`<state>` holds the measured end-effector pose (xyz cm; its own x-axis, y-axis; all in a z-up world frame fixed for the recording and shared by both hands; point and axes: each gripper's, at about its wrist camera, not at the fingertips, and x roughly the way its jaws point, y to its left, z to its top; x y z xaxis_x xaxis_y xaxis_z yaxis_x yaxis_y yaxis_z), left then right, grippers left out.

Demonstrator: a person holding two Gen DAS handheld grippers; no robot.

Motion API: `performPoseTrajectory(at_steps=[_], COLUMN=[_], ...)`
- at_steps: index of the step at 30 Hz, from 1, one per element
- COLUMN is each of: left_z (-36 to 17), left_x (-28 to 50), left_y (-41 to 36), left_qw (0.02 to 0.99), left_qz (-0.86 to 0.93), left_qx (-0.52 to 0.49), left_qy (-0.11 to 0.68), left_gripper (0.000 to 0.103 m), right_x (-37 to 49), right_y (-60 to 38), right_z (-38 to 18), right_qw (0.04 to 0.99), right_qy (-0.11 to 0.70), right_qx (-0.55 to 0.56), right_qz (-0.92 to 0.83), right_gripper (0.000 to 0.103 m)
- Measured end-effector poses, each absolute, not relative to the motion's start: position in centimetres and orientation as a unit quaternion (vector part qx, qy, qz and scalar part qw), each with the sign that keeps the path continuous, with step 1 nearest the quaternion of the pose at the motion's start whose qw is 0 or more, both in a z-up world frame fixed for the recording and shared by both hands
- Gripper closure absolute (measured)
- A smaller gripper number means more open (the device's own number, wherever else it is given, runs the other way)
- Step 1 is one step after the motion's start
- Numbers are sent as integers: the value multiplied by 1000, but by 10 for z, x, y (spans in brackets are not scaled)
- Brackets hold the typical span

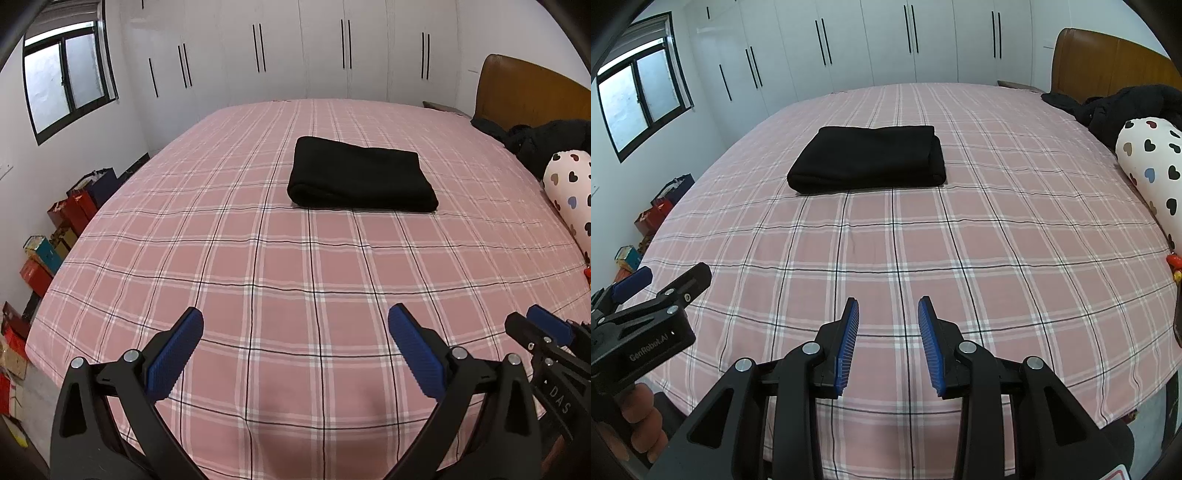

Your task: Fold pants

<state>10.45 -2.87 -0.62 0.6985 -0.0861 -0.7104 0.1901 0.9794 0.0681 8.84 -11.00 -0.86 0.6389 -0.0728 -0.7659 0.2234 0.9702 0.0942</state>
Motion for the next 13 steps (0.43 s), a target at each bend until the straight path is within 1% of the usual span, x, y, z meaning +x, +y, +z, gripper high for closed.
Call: performPoseTrajectory(at_steps=[6, 9, 11, 13], left_z=[-6, -10, -10, -12], left_x=[107, 112, 112, 112], left_y=[-30, -30, -29, -31], left_qw=[918, 908, 908, 908], left_qz=[-75, -84, -88, -88], left_qx=[70, 66, 65, 68], left_qy=[383, 406, 405, 404], left_gripper=[5, 5, 5, 5], right_x=[88, 88, 89, 89], right_y=[-111, -112, -112, -112], right_z=[-9, -10, -11, -11], right_qw=[900, 900, 900, 900], right_qy=[417, 418, 418, 418], right_qx=[91, 92, 92, 91], right_qz=[-84, -85, -85, -86], right_gripper=[70, 70, 69, 67])
